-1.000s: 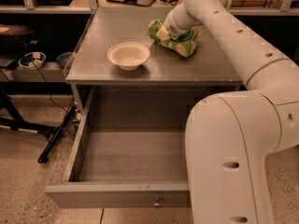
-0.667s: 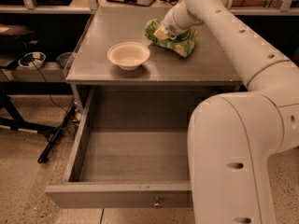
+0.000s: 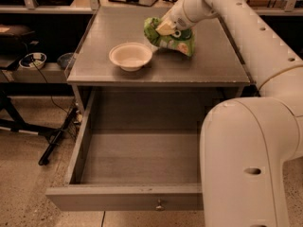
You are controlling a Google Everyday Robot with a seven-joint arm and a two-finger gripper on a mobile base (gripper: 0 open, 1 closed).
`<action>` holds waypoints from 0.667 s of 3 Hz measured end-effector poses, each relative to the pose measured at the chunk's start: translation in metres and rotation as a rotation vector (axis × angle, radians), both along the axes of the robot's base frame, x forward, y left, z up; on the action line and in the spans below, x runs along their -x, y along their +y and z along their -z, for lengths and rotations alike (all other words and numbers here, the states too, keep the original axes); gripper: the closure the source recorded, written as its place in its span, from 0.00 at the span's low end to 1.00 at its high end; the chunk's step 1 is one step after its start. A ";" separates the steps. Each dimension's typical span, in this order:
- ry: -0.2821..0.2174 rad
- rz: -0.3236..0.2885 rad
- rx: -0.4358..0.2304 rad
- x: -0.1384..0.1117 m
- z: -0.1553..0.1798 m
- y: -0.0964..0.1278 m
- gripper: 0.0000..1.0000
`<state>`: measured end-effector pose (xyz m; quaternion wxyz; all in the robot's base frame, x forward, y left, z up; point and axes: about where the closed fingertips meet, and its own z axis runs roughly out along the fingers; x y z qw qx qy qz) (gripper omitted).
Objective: Place green rice chip bag into top drawer
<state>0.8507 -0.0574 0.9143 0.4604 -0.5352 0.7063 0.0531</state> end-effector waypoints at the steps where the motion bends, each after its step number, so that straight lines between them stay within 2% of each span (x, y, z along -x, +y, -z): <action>1: -0.025 -0.142 0.002 0.021 -0.014 -0.005 1.00; 2: -0.054 -0.309 0.018 0.057 -0.035 -0.020 1.00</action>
Offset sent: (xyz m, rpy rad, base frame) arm -0.0434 -0.0573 0.0765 -0.0426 -0.0771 0.4312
